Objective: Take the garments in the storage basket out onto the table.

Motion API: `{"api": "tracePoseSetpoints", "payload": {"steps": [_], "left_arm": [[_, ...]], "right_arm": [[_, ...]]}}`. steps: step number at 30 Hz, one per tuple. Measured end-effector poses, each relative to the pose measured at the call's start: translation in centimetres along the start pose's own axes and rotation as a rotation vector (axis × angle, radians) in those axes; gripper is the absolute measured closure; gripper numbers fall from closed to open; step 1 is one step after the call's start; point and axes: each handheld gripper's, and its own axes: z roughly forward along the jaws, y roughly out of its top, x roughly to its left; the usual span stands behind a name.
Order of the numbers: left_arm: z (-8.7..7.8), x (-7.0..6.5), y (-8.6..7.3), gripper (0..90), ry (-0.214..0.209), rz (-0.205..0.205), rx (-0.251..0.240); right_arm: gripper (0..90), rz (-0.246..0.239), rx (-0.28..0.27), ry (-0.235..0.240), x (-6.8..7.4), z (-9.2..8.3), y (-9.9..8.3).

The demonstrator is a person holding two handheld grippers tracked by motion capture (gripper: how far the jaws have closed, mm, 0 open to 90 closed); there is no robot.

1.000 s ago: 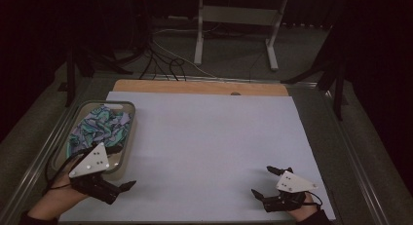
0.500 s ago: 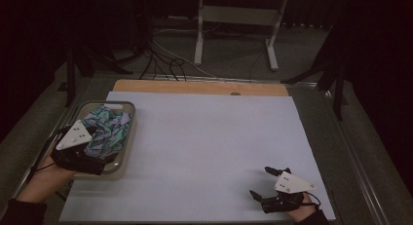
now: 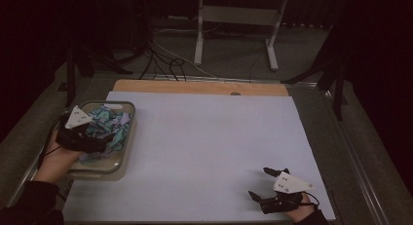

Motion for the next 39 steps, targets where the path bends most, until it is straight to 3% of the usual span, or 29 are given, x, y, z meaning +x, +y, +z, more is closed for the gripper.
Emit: {"api": "tracePoseSetpoints", "payload": {"steps": [4, 7, 8, 11, 13, 16, 20, 22, 25, 27, 34, 39], "left_arm": [[1.4, 0.8, -0.1, 0.0, 0.044, -0.028, 0.02], [2.6, 1.3, -0.2, 0.0, 0.043, -0.049, 0.062], [3.3, 1.6, -0.3, 0.0, 0.049, -0.068, 0.097], [3.7, 1.7, -0.4, 0.0, 0.056, -0.075, 0.115], [4.9, 1.9, -0.7, 0.0, 0.096, -0.081, 0.155], [5.9, 1.9, -1.0, 0.0, 0.105, -0.086, 0.199], [7.3, 2.0, -1.4, 0.0, 0.091, -0.093, 0.267], [7.6, 2.0, -1.5, 0.0, 0.091, -0.1, 0.276], [8.6, 2.0, -1.6, 0.0, 0.075, -0.088, 0.339], [9.0, 2.1, -1.6, 0.0, 0.068, -0.088, 0.359], [10.1, 2.3, -1.5, 0.0, 0.041, -0.095, 0.418], [11.2, 2.2, -1.7, 0.0, 0.028, -0.075, 0.472]], "right_arm": [[9.9, -0.002, -0.001, 0.002, 0.0, 0.1, 0.0], [9.9, -0.001, 0.002, 0.006, 0.1, 0.1, 0.0], [9.9, -0.001, 0.005, 0.009, 0.1, 0.1, 0.0], [9.9, -0.001, 0.006, 0.01, 0.1, 0.2, 0.0], [9.9, 0.002, 0.001, 0.016, 0.0, 0.2, -0.1], [9.9, 0.008, -0.002, 0.019, 0.1, 0.2, -0.1], [9.9, 0.009, -0.003, 0.024, 0.1, 0.2, -0.1], [9.9, 0.01, -0.004, 0.024, 0.1, 0.2, 0.0], [9.9, 0.011, -0.006, 0.027, 0.1, 0.3, -0.1], [9.9, 0.031, -0.002, 0.032, 0.2, 0.3, -0.1], [9.9, 0.023, 0.001, 0.039, 0.1, 0.3, -0.1], [9.9, 0.023, -0.005, 0.042, 0.1, 0.4, -0.1]]}}
